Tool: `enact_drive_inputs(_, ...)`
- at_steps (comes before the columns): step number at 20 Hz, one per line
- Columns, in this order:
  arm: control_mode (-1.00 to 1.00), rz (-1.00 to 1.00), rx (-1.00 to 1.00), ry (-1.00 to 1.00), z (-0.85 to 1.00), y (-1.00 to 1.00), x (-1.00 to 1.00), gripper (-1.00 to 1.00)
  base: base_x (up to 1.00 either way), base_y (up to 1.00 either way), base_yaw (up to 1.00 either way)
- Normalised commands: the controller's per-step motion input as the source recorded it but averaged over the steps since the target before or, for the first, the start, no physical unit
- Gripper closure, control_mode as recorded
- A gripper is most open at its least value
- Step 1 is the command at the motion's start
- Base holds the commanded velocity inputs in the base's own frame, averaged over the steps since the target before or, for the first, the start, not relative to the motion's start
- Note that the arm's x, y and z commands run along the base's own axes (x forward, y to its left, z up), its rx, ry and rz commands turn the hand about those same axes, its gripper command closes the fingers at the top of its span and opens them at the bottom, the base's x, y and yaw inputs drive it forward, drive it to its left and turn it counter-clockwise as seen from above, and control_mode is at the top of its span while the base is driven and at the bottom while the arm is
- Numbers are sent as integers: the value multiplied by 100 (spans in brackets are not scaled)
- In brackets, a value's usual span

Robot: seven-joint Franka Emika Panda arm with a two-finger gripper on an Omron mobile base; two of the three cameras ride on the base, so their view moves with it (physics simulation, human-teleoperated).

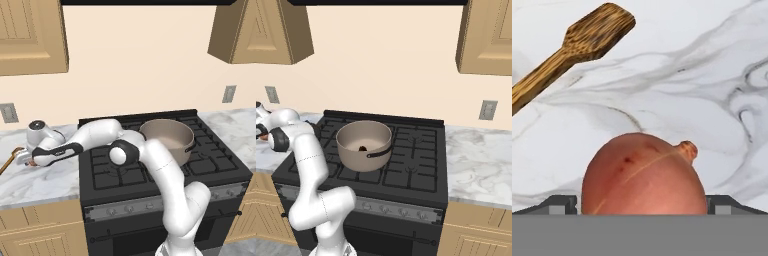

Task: Put the sweet potato and onion in the pot. Retrieve the spatula and lightly stir the vegetables in the pot.

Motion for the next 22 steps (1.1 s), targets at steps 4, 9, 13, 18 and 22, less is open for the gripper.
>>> enact_drive_inputs(4,-100,0,0,0,0,0,0,100,0,0,0)
enact_drive_inputs(9,-100,0,0,0,0,0,0,100,0,0,0)
enact_drive_inputs(13,-100,0,0,0,0,0,0,100,0,0,0)
enact_drive_inputs(18,-100,0,0,-17,2,-1,-43,100,0,0,0)
enact_drive_inputs(22,-100,0,4,-28,23,-21,-99,100,0,0,0)
